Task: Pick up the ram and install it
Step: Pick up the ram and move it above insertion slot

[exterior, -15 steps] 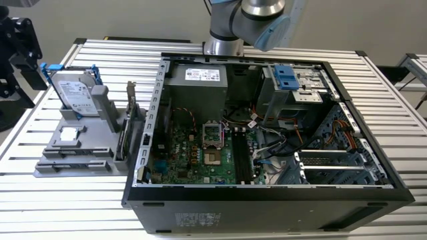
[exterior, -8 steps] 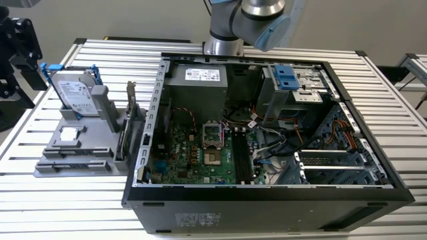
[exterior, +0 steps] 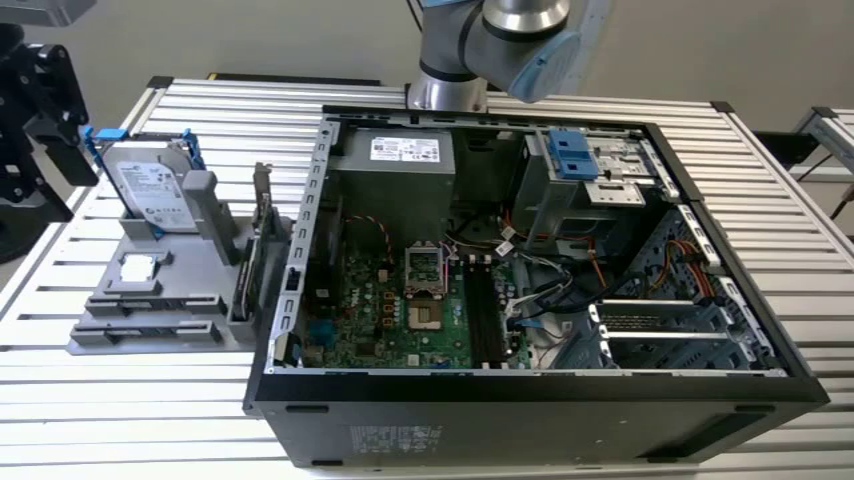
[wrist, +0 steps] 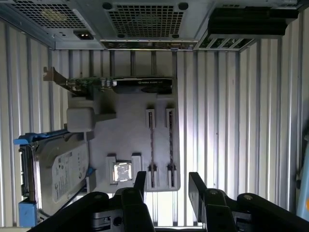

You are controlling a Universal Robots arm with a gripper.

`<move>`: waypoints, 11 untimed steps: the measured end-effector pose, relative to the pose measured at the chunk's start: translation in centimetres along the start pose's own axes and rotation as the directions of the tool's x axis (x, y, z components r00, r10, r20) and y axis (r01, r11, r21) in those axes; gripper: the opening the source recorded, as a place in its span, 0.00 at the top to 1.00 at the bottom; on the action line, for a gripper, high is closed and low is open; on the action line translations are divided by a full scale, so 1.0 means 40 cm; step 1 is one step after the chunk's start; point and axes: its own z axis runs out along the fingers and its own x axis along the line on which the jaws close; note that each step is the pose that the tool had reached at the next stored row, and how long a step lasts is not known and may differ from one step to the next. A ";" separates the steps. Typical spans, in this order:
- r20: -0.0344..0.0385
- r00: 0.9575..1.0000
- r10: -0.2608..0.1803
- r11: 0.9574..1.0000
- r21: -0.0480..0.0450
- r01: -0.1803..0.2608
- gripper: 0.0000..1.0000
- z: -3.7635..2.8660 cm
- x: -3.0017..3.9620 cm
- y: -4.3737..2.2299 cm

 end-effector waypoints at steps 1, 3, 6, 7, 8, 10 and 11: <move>0.000 1.000 0.000 1.000 0.000 0.000 0.00 0.003 0.000 0.000; 0.000 1.000 0.000 1.000 0.000 0.000 0.00 0.009 0.000 0.000; 0.000 1.000 0.000 1.000 0.000 0.000 0.00 0.020 0.000 0.000; 0.000 1.000 0.000 1.000 0.000 0.000 0.00 0.023 0.000 -0.001; 0.000 1.000 0.000 1.000 0.000 0.000 0.00 0.030 0.000 -0.001; 0.000 1.000 0.000 1.000 0.000 0.000 0.00 0.038 0.001 -0.001; 0.000 1.000 0.000 1.000 0.000 0.000 0.00 0.041 0.001 -0.001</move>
